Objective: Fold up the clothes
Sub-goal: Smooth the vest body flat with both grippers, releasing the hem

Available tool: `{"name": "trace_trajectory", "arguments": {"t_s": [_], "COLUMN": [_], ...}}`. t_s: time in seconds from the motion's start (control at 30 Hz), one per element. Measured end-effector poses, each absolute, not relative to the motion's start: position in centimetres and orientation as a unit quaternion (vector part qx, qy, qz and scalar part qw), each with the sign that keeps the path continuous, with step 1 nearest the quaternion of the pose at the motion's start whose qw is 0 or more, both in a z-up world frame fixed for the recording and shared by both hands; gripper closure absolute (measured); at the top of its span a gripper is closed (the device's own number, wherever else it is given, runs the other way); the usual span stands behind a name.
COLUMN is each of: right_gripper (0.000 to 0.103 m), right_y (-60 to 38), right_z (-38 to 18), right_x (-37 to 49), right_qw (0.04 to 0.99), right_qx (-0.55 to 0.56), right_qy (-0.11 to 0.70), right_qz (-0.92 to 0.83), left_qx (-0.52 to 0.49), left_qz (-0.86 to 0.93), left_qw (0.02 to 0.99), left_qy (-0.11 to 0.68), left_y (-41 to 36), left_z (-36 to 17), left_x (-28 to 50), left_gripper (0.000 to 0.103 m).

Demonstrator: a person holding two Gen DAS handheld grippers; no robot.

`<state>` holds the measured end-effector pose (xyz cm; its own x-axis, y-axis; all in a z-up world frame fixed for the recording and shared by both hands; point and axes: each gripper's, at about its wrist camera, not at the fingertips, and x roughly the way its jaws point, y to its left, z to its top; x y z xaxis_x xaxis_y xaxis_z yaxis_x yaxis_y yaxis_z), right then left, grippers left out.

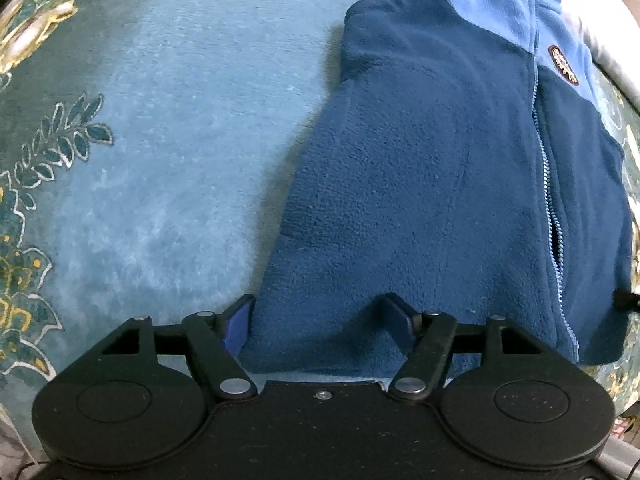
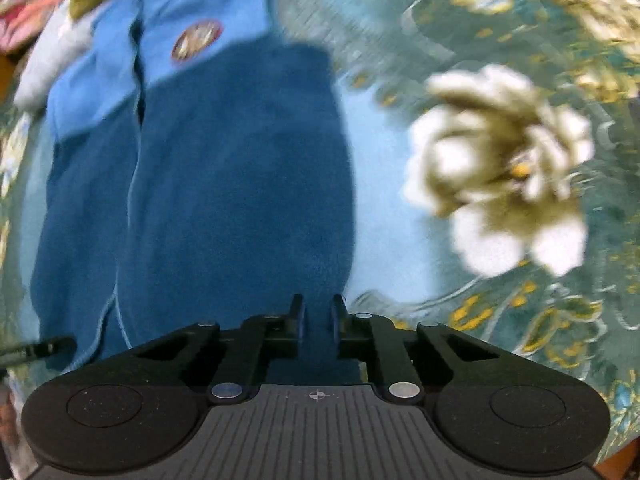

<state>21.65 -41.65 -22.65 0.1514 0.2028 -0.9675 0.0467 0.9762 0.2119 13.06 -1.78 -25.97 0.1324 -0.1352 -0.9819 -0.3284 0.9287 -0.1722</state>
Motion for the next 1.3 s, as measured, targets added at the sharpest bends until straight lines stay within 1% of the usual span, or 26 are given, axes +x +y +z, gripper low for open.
{"name": "trace_trajectory", "arguments": {"t_s": [0.07,0.13,0.33,0.5,0.6,0.63,0.67,0.73,0.8,1.0,1.2,1.3], "right_gripper": [0.094,0.094,0.094,0.092,0.084,0.073,0.068,0.069,0.066,0.064,0.064,0.073], "right_y": [-43.8,-44.8,-43.1,-43.5,-43.1,-42.9,-42.4,-41.0,-38.4,-30.2,-26.1,-26.0], "right_z": [-22.5,-23.0,-23.5,-23.5,-22.0,-21.3,-20.7,-19.6,-19.3,-21.3,-23.7,-23.9], "right_x": [21.6,21.6,22.7,22.4,22.5,22.6,22.7,22.9,22.8,21.3,19.8,19.8], "right_qw": [0.753,0.745,0.747,0.744,0.754,0.762,0.769,0.78,0.776,0.743,0.725,0.728], "right_qx": [0.128,0.139,0.1,0.107,0.09,0.083,0.073,0.052,0.038,-0.008,-0.096,-0.126], "right_qy": [0.645,0.652,0.657,0.66,0.65,0.642,0.635,0.622,0.621,0.643,0.657,0.653], "right_qz": [0.017,0.018,0.011,0.01,0.016,0.018,0.024,0.049,0.1,0.188,0.183,0.166], "left_qx": [-0.177,-0.176,-0.175,-0.177,-0.183,-0.186,-0.187,-0.188,-0.191,-0.208,-0.226,-0.234], "left_qz": [0.066,0.066,0.067,0.068,0.071,0.071,0.071,0.071,0.071,0.069,0.066,0.069], "left_qw": [0.732,0.732,0.732,0.731,0.73,0.73,0.73,0.73,0.73,0.735,0.737,0.735], "left_qy": [0.655,0.655,0.655,0.656,0.655,0.654,0.654,0.653,0.652,0.642,0.634,0.633], "left_y": [-1.8,-1.8,-1.8,-1.7,-1.4,-1.3,-1.2,-1.1,-0.9,-0.1,1.3,2.3], "left_z": [-25.8,-25.7,-25.3,-25.0,-24.8,-24.8,-24.7,-24.6,-24.4,-23.3,-22.3,-22.1], "left_x": [13.1,13.1,13.2,13.3,13.4,13.5,13.5,13.6,13.6,13.6,12.9,12.5], "left_gripper": [0.038,0.038,0.039,0.039,0.039,0.039,0.039,0.038,0.038,0.038,0.038,0.038]}}
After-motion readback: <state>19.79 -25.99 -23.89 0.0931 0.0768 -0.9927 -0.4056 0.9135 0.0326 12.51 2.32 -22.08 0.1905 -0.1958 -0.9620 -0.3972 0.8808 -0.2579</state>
